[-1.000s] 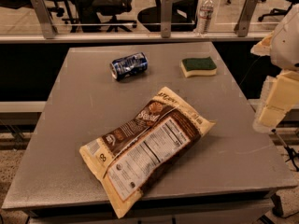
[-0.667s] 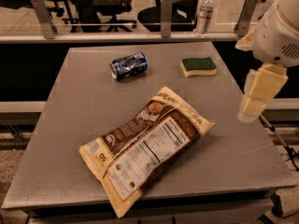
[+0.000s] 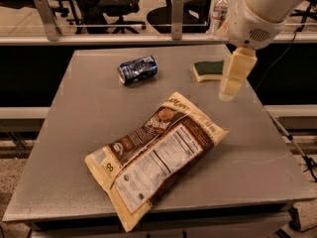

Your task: Pick pepsi can

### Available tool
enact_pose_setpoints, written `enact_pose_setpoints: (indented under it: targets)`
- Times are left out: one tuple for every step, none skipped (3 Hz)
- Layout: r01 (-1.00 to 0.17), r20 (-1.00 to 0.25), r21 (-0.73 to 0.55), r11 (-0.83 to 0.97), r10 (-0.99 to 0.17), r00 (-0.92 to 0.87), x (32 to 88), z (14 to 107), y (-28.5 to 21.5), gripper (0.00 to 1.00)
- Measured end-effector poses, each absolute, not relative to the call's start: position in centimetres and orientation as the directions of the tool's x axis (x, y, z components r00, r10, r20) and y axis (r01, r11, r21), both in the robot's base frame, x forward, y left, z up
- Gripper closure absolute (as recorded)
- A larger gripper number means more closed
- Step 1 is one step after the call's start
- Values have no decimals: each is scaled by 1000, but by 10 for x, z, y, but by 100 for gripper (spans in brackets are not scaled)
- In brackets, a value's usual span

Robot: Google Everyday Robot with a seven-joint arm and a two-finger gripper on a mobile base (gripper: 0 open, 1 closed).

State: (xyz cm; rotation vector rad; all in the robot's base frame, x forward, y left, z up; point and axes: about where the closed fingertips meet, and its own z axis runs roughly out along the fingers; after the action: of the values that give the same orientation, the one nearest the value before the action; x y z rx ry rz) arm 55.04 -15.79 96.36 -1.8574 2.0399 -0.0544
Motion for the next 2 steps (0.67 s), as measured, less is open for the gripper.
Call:
enact_pose_setpoints:
  targets:
    - [-957,-279,-277,90,-960,-10,596,957,-137,0]
    - [-961,-307,-272,48,-951,39,633,948,-111,0]
